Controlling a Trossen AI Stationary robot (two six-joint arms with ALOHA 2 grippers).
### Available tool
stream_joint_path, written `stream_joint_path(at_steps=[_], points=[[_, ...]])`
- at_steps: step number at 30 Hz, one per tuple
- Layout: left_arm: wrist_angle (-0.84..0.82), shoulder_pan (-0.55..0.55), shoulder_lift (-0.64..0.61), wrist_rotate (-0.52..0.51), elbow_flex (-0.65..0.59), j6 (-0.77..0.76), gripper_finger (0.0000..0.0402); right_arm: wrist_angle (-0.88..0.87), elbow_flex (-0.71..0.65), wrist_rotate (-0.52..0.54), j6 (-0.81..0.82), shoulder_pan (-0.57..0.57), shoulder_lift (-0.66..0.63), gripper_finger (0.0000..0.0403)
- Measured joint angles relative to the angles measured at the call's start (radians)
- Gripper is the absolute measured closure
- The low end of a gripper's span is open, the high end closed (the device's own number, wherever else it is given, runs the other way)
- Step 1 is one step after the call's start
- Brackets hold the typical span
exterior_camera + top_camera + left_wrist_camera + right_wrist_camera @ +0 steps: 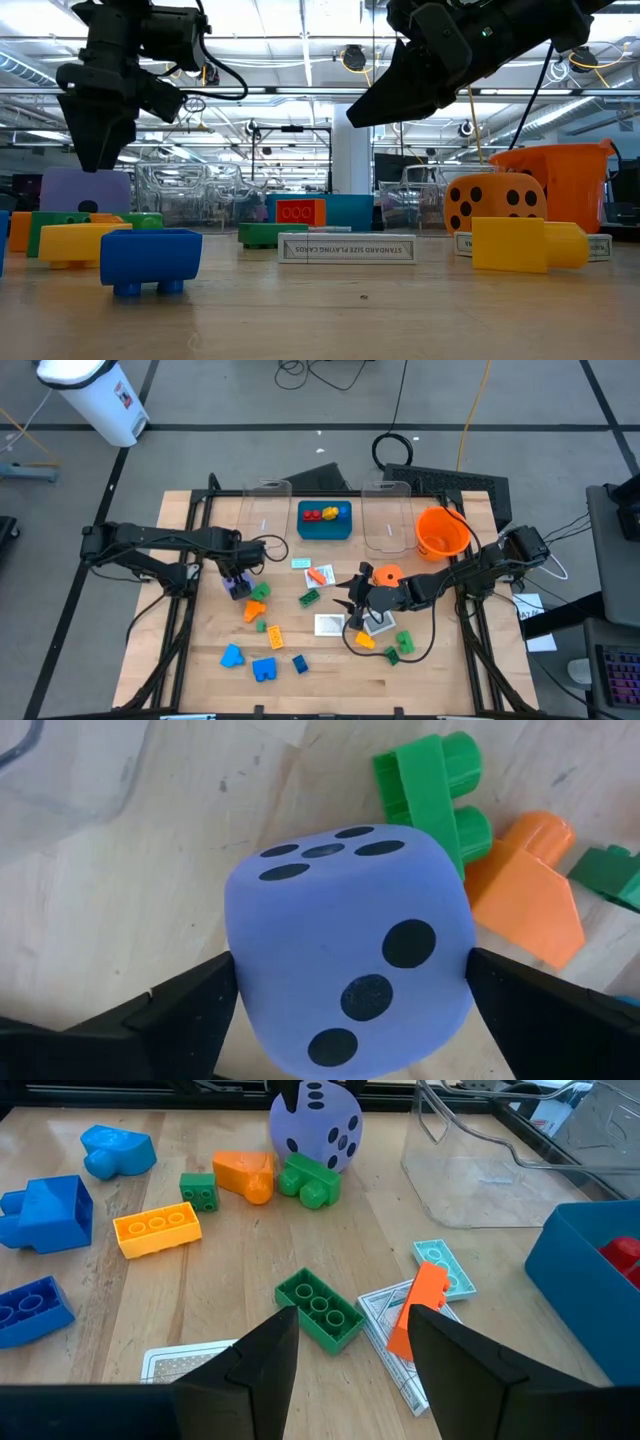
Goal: Pick & Place Toys
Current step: Put the purple dice into the left transparent bin
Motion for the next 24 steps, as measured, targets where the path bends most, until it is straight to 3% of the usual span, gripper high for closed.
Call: stream_joint_path(at_steps=[10, 24], points=[[-0.017, 0.0, 0.0, 0.006, 0.001, 0.003, 0.0163, -0.004, 0.0, 0.0, 0.0, 0.0, 0.0, 0.0218], [-0.076, 0.0, -0.045, 0.027, 0.011, 0.063, 0.0318, -0.004, 0.0, 0.0, 0.0, 0.0, 0.0, 0.0218]])
